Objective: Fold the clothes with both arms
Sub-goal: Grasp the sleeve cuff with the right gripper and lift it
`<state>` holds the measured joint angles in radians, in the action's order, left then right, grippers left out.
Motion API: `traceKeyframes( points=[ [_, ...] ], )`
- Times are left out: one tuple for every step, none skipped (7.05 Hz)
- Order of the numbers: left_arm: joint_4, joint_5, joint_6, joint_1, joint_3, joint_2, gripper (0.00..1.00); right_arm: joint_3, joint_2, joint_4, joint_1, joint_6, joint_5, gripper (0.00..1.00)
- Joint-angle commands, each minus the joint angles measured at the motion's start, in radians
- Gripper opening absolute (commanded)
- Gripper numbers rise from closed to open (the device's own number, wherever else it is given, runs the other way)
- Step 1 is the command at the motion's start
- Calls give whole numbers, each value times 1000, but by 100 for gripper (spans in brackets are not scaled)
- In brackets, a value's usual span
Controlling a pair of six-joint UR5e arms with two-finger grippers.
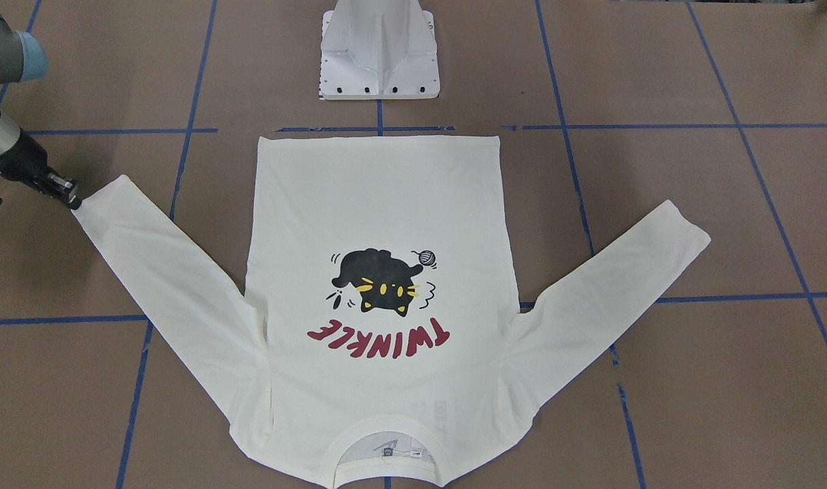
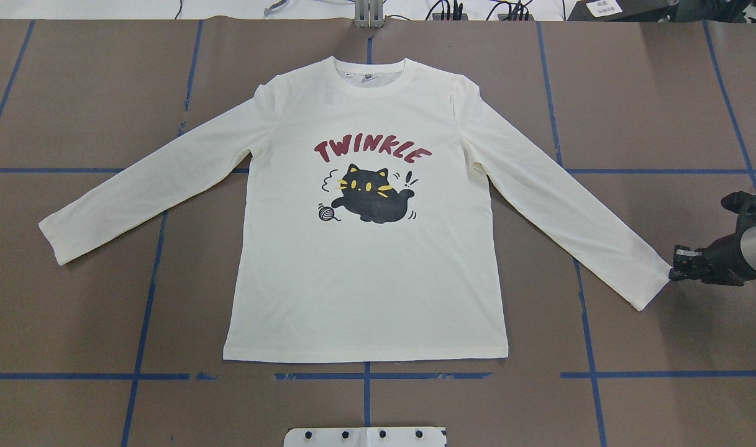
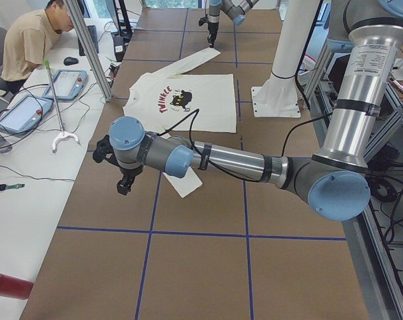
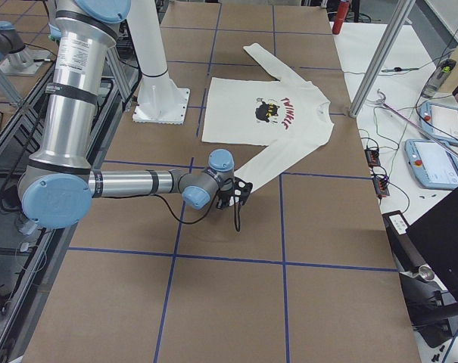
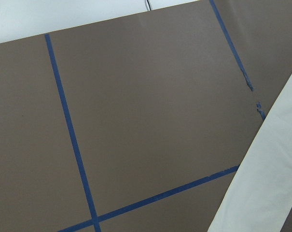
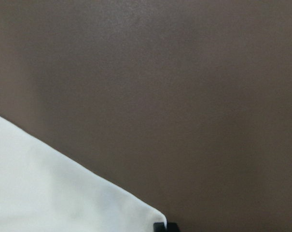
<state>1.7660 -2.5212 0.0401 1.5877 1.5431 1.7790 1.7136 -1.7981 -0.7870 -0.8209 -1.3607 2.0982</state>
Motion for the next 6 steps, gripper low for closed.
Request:
traceKeyframes(
  points=[
    [4,-1,0,0,0,-1,100,58,8,-5,0,0,5,0],
    [4,-1,1,0,2,-3,100,99,57,-15,-20,0,64,0],
    [6,-1,1,0,2,-3,100,83,262,-131,-65,-46,100,0],
    [6,-1,1,-2,3,-4,100,65,481,-323,-67,-70,94,0],
    [6,-1,1,-2,2,-3,100,14,672,-474,-70,-72,91,0],
    [9,-2,1,-2,0,-6,100,-112,848,-498,-66,-99,89,0]
  ],
)
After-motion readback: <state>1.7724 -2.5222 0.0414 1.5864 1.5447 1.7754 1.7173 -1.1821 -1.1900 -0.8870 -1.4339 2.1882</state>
